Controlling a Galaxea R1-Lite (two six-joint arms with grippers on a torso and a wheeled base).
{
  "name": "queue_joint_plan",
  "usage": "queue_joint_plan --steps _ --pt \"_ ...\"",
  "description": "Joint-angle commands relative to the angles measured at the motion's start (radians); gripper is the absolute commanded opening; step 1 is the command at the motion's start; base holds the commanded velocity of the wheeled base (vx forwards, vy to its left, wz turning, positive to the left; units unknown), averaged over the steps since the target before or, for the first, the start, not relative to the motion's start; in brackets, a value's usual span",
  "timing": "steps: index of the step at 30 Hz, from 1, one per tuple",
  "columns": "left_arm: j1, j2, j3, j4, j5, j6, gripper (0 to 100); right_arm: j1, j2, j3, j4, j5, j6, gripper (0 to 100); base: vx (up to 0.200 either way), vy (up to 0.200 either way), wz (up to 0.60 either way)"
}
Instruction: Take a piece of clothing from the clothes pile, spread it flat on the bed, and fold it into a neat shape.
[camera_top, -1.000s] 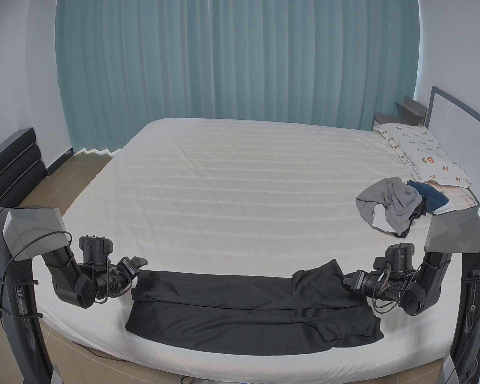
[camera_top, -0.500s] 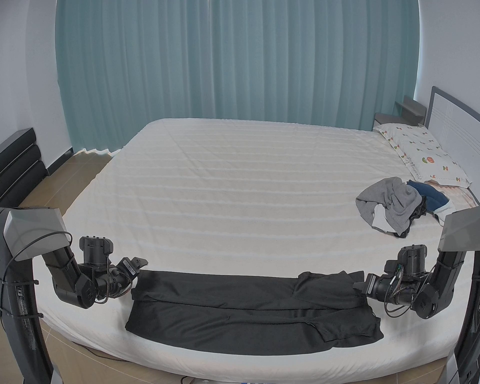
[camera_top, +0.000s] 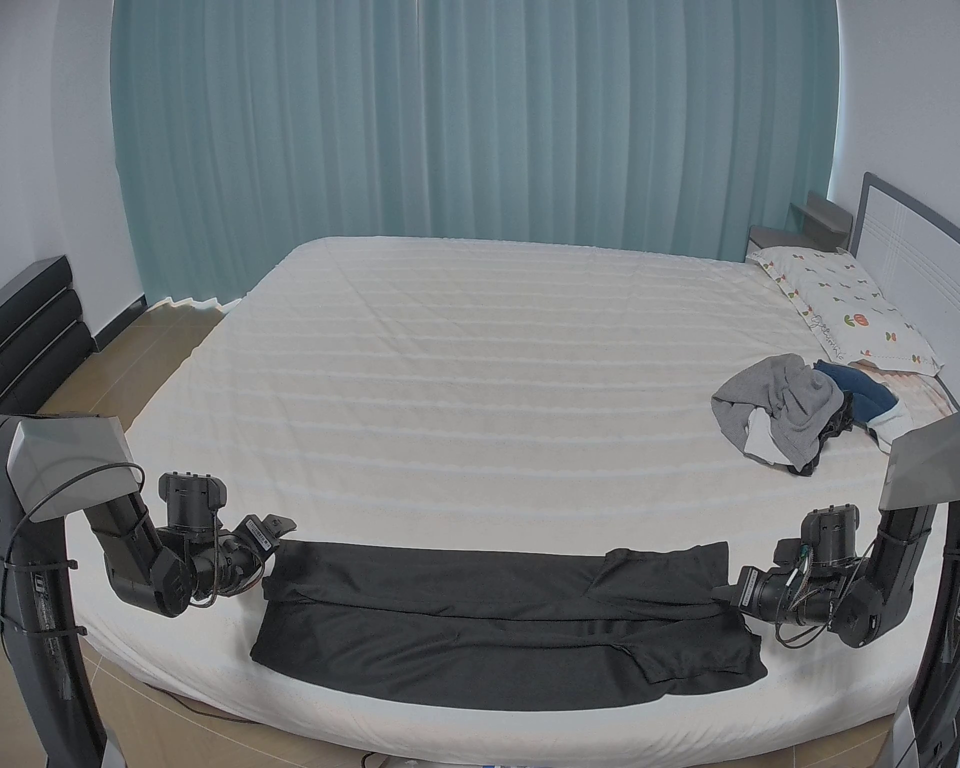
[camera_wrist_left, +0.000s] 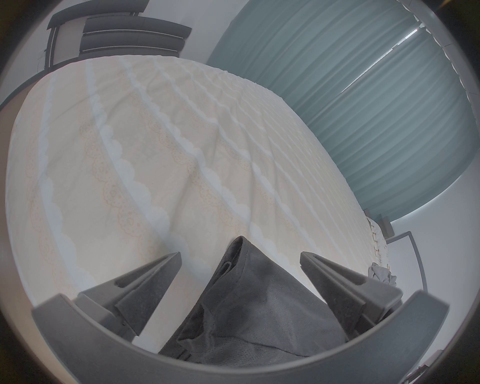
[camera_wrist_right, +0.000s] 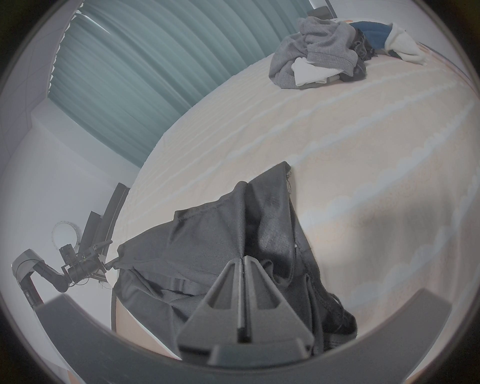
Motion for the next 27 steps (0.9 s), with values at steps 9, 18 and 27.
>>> queue_joint_plan --steps 9,18,27 --pt "0.0 -0.003 0.0 0.004 0.0 -0.001 100 -0.005 0.002 0.033 -0.007 0.002 0.003 100 0.0 0.0 0.0" --pt "-0.005 -0.093 0.071 -0.002 -0.028 0.007 100 -0.024 -0.105 0.032 -0.018 0.004 0.184 100 0.0 0.0 0.0" --pt "-0.018 -0.11 0.117 -0.002 -0.067 0.006 100 -0.07 -0.096 0.026 -0.018 0.053 0.335 100 -0.111 0.0 0.0"
